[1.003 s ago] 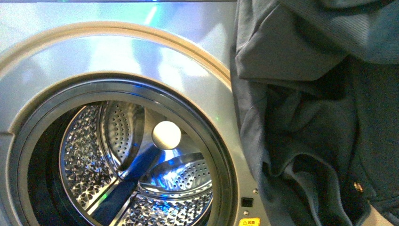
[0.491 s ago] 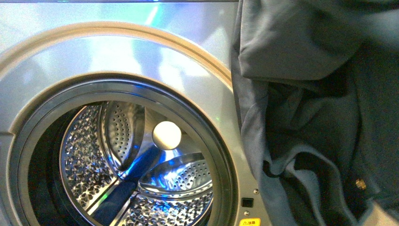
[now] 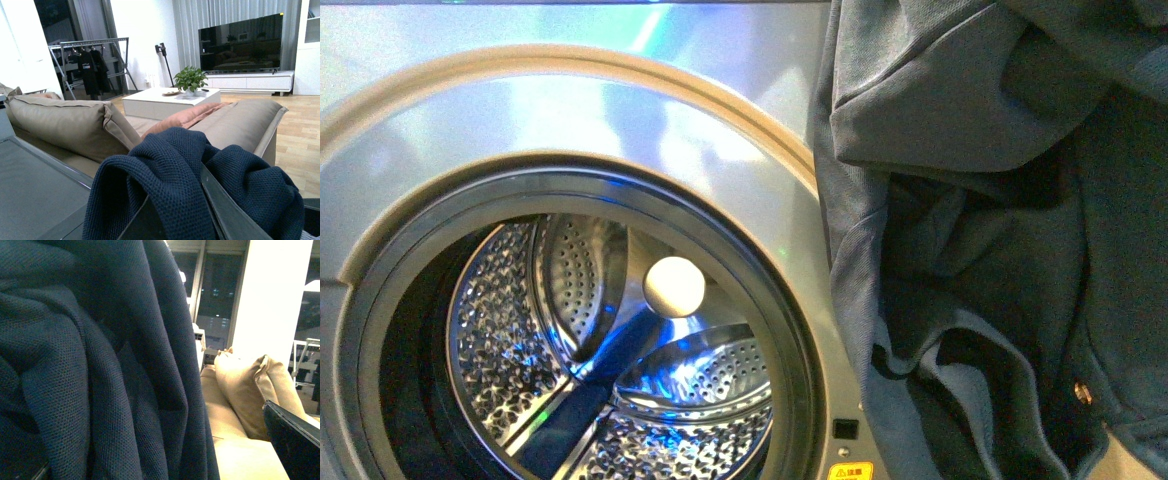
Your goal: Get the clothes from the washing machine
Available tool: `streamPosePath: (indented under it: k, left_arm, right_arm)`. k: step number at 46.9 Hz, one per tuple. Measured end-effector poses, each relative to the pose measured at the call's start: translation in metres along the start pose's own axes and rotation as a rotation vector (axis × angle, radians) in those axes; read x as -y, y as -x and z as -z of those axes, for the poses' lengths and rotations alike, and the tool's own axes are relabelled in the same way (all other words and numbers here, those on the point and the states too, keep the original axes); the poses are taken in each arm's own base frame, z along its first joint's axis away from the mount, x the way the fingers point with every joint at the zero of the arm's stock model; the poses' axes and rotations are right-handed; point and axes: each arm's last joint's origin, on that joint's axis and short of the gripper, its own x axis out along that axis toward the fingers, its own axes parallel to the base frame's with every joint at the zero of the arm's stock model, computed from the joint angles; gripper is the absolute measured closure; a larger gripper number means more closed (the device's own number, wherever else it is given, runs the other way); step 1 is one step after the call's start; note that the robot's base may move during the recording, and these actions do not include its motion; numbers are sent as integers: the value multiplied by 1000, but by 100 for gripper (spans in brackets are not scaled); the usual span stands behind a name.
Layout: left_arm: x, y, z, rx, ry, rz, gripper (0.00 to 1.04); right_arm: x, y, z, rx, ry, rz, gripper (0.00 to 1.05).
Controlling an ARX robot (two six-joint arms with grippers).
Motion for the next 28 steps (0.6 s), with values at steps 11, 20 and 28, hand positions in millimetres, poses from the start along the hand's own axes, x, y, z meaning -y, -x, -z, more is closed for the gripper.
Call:
streamPosePath:
  k: [11, 20, 28]
  left_arm:
    - [0, 0, 0, 0, 0, -2, 98]
    - [0, 0, 0, -1, 0, -4, 98]
    - [0, 0, 0, -1, 0, -5, 98]
  right_arm:
    - [3, -38, 8, -67, -61, -111, 8]
    - [2, -67, 19, -164, -136, -231, 8]
    - [-13, -70, 23, -197, -205, -324, 8]
